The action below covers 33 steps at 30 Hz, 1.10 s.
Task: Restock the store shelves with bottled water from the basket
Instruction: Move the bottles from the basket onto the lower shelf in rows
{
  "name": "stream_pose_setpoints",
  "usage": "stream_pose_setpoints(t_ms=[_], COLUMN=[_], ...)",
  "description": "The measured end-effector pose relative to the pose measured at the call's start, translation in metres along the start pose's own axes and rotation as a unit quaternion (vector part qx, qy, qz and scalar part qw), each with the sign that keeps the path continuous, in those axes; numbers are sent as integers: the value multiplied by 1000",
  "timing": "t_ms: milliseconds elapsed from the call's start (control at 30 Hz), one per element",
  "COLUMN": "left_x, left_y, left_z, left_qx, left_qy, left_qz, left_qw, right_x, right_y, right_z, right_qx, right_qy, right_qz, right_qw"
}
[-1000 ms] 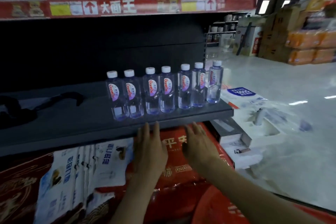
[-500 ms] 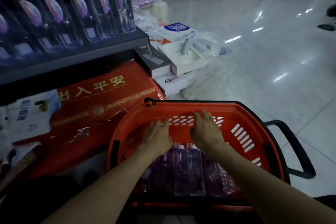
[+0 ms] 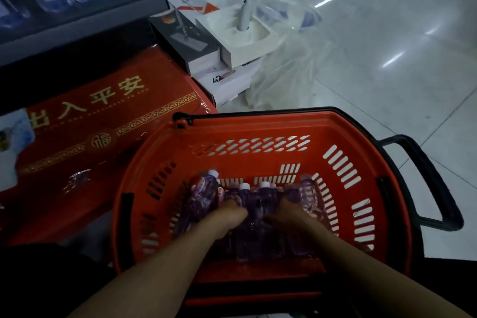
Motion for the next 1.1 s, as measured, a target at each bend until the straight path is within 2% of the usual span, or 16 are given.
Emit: stream_pose_setpoints(t_ms=[100,300,367,433,533,600,667,833,1000,1100], left_x=[0,8,10,13,19,20,23,27,26,27], left_y=[2,7,9,12,16,18,20,21,24,26], left_z=[1,-5,-6,-6,-7,-7,-8,-10,-6,-8], left_qx=[-61,-84,-88,-93,-96,-102,-98,-84,-114,-129], left_qy=[-14,-28,-36,-37,-18,-11,-8,-13,-5,13], left_qz=[15,15,7,5,-3,-5,5,20,23,11], left_qw=[998,996,995,995,995,995,995,996,993,991], right_x=[6,22,24,23,24,26,26,24,24,22], right_y=[-6,-18,-17,-17,-23,-22,-20,-31,-23,-21], right_z=[-5,-12,-11,-8,0,2,-2,-5,-5,-3], right_qx=[-5,100,87,97,142,106,106,124,209,262], right_qy=[10,0,-9,-41,-130,-144,-119,-88,72,111], right_qz=[-38,-43,-31,-40,-46,-25,1,-36,-16,-18], right_qw=[999,994,996,994,980,984,987,988,975,959])
Point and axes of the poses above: each hand's wrist, its own x-axis towards the middle knuckle, its own z-axis out of the back of the hand, y = z × x, the point moved 4 cm from there along x, towards the middle knuckle, and after that the axes turned 4 degrees about -z, right-handed, at the moved point
